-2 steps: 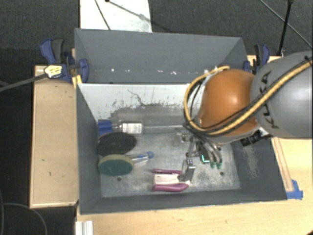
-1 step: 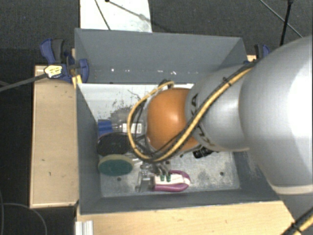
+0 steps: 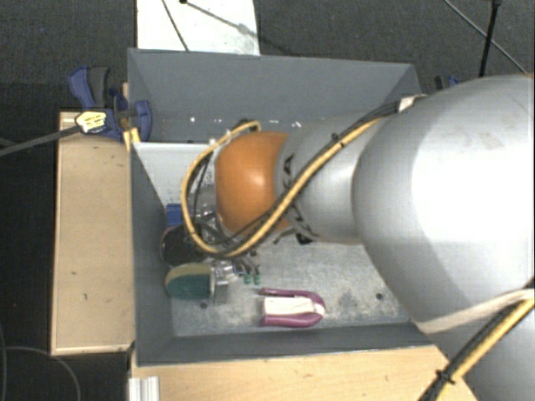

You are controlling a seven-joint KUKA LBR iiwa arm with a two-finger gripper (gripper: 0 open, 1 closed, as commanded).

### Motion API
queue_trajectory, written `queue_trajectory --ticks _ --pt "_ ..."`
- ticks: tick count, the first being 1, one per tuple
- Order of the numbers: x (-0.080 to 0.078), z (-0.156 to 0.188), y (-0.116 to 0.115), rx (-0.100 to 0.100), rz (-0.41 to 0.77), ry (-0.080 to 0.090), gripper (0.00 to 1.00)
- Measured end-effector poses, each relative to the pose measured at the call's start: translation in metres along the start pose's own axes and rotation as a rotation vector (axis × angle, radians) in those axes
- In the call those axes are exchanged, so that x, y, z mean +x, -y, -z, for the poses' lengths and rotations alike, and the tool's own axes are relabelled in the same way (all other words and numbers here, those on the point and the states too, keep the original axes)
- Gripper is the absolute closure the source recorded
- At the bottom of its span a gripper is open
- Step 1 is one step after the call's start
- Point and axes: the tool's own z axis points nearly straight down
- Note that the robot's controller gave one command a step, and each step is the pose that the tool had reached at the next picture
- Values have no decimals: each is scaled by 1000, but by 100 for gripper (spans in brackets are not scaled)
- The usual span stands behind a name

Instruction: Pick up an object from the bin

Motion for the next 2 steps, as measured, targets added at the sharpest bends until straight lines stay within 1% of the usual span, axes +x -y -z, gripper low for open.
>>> queue_trajectory --ticks 1,2 --pt "-2 4 2 -1 -6 8 100" --pt "-43 3 -10 28 70 -61 100"
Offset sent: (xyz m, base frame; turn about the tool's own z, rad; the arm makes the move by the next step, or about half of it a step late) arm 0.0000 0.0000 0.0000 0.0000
